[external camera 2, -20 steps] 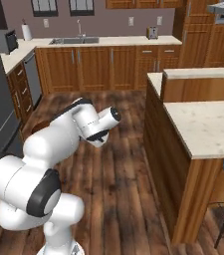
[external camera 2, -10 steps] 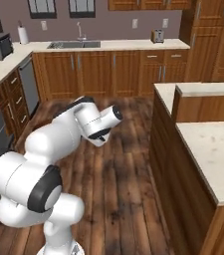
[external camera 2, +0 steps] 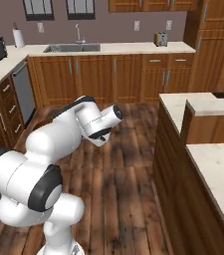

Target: Place the cup inside the bowl on the dining table and move the bowl to any counter.

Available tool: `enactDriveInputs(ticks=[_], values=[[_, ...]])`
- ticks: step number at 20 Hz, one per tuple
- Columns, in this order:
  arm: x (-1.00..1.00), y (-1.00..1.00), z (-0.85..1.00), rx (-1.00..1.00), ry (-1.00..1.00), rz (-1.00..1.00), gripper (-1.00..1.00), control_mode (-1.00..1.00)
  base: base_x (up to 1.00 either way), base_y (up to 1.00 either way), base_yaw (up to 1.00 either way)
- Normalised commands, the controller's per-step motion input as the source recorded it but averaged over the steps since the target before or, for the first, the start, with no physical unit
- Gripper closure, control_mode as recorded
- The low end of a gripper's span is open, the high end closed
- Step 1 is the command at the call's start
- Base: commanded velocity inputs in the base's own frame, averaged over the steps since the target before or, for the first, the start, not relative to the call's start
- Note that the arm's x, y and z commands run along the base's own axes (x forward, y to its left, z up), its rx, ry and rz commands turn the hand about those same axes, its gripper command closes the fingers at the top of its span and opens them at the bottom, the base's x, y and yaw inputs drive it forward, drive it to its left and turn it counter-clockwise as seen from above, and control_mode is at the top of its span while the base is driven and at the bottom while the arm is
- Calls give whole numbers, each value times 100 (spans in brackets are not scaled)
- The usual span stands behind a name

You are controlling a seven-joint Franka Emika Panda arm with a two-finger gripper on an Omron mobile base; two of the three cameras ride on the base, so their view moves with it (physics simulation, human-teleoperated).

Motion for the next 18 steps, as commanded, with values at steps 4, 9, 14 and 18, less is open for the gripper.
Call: enactDriveInputs(ticks=[4, 9, 14, 18], values=[[0, 0, 0, 0, 0, 0, 100, 100, 87, 0, 0], [0, 0, 0, 0, 0, 0, 100, 100, 94, 0, 0], [0, 0, 0, 0, 0, 0, 100, 100, 99, 0, 0], [0, 0, 0, 0, 0, 0, 100, 100, 100, 0, 0]])
